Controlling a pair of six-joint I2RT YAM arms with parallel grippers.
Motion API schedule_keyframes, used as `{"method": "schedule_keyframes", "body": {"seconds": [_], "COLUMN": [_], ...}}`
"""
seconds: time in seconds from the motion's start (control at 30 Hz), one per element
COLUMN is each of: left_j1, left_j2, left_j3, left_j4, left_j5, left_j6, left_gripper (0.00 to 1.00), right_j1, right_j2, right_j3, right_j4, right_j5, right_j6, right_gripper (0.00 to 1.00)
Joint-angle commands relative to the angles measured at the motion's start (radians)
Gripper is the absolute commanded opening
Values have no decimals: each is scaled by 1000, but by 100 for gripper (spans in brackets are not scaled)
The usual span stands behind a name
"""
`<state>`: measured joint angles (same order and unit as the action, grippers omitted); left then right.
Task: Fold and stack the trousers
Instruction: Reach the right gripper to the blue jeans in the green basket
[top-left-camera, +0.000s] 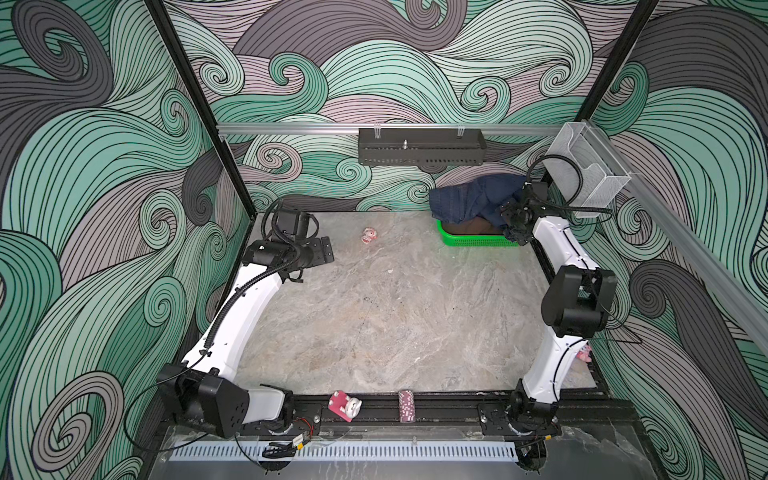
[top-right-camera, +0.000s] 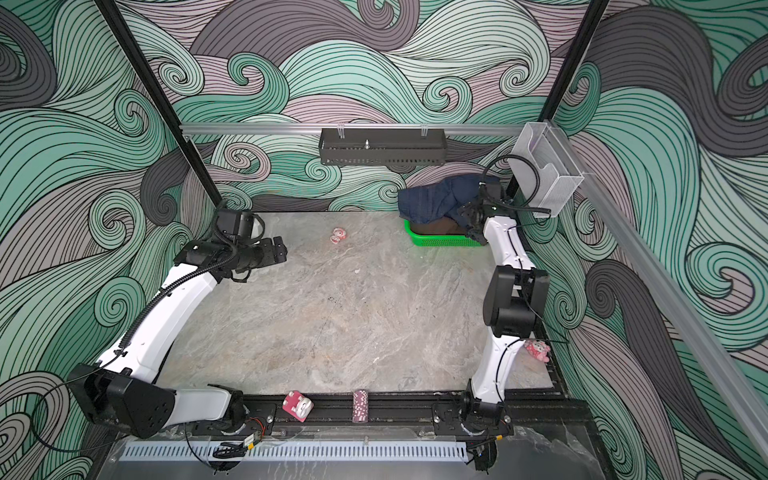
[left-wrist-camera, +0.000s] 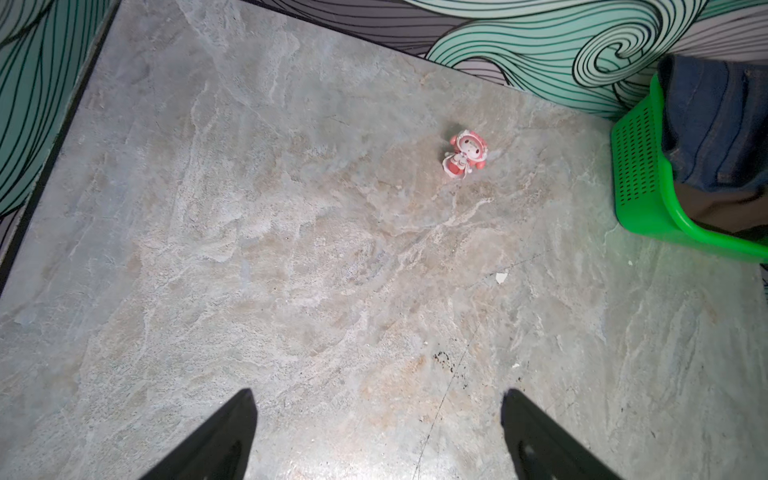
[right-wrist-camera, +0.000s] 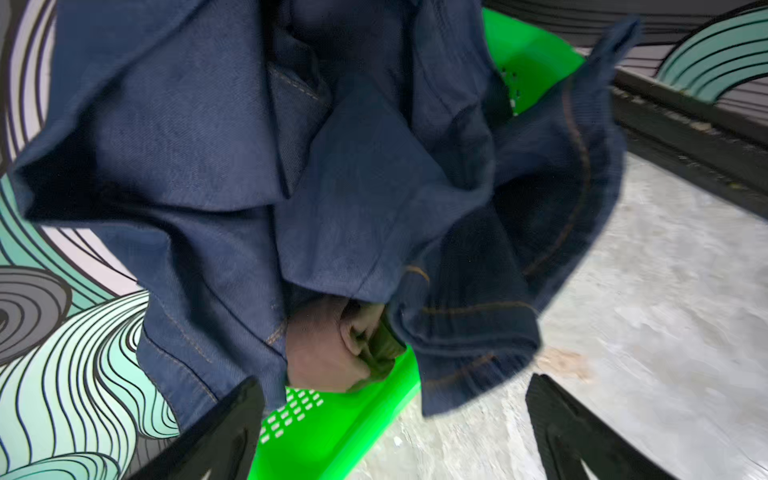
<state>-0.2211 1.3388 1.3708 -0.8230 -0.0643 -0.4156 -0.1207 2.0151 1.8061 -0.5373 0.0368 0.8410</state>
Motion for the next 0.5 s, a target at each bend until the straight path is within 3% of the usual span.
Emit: {"method": "schedule_keyframes", "body": {"seconds": [0.0,0.17,0.47], "left_j1": [-4,-2,-3], "left_j2": [28,71,148], "left_j3": [7,46,83], "left_j4": [36,44,51], "left_j5": [42,54,78], "left_j6": [41,66,52], "left_gripper": [95,95,96], "right_j1": [-17,-21,-11], "right_j2": [53,164,420], "right_j3": [62,198,580], "right_j4": [81,117,105], "right_j5": [-41,-65,-109], "right_j6": [21,15,32], "right_gripper": [99,99,99]}}
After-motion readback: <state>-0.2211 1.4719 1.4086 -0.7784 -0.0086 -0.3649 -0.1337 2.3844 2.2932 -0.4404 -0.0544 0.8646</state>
